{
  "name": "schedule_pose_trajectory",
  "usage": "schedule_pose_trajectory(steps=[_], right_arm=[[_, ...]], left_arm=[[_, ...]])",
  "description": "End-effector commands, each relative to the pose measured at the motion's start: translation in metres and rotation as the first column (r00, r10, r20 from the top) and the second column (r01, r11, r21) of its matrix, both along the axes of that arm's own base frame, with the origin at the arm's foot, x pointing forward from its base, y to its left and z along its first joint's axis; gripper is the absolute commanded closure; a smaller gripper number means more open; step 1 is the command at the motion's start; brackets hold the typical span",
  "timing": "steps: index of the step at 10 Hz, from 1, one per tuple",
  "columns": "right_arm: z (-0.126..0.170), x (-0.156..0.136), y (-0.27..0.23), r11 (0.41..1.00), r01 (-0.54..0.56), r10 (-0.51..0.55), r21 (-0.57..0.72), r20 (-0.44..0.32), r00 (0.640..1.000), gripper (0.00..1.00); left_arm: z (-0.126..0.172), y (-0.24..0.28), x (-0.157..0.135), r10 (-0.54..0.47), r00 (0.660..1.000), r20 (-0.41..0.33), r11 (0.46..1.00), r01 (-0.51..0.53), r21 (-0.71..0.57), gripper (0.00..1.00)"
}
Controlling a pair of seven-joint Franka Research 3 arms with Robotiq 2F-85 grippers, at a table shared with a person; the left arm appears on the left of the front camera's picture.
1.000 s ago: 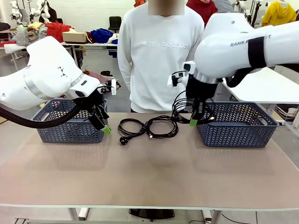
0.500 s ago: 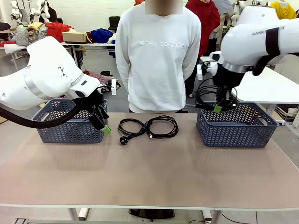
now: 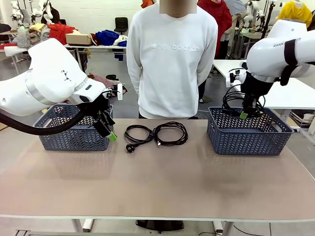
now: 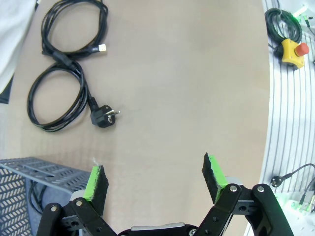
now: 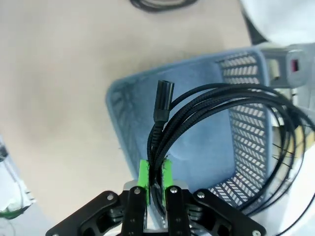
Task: Organize the cables according to human instructions.
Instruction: Pick up a bundle of cables and place it in the basket indicated by the human.
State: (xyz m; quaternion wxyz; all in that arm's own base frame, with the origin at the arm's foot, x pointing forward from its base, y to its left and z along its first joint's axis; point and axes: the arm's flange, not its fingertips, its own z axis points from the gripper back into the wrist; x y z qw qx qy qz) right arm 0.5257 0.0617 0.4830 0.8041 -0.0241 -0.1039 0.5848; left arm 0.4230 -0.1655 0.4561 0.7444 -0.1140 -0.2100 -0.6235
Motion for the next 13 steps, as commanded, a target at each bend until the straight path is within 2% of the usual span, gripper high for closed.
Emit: schedule_pose_trajectory(steps=[1, 4, 9, 10, 11, 12, 13], right_arm=[[-0.011, 0.007, -0.014, 1.000, -0.011, 0.010, 0.023, 0.034, 0.999, 1.00], [-0.031, 0.025, -0.026, 0.999, -0.029, 0.029, 0.015, 0.013, 0.999, 1.00], [-0.055, 0.031, -0.018, 1.000, -0.008, 0.009, 0.028, -0.022, 1.000, 1.00], [-0.056, 0.032, -0.017, 1.000, 0.005, -0.005, 0.016, -0.033, 0.999, 0.83], [-0.056, 0.034, -0.018, 1.000, 0.022, -0.022, 0.005, 0.000, 1.000, 0.68], [-0.058, 0.036, -0.019, 0.998, 0.058, -0.058, 0.013, 0.036, 0.998, 0.64], [-0.057, 0.036, -0.019, 0.996, 0.080, -0.081, 0.036, 0.042, 0.996, 0.49]], left_arm=[[0.001, 0.001, 0.000, 0.000, 1.000, -0.003, 1.000, 0.000, 0.000, 0.00], [0.001, 0.001, 0.000, 0.000, 1.000, -0.003, 1.000, 0.000, 0.000, 0.00], [0.001, 0.001, 0.000, 0.000, 1.000, -0.003, 1.000, 0.000, 0.000, 0.00], [0.001, 0.001, 0.000, 0.000, 1.000, -0.003, 1.000, 0.000, 0.000, 0.00], [0.001, 0.001, 0.000, 0.000, 1.000, -0.003, 1.000, 0.000, 0.000, 0.00], [0.001, 0.001, 0.000, 0.000, 1.000, -0.003, 1.000, 0.000, 0.000, 0.00], [0.001, 0.001, 0.000, 0.000, 1.000, -0.003, 1.000, 0.000, 0.000, 0.00]])
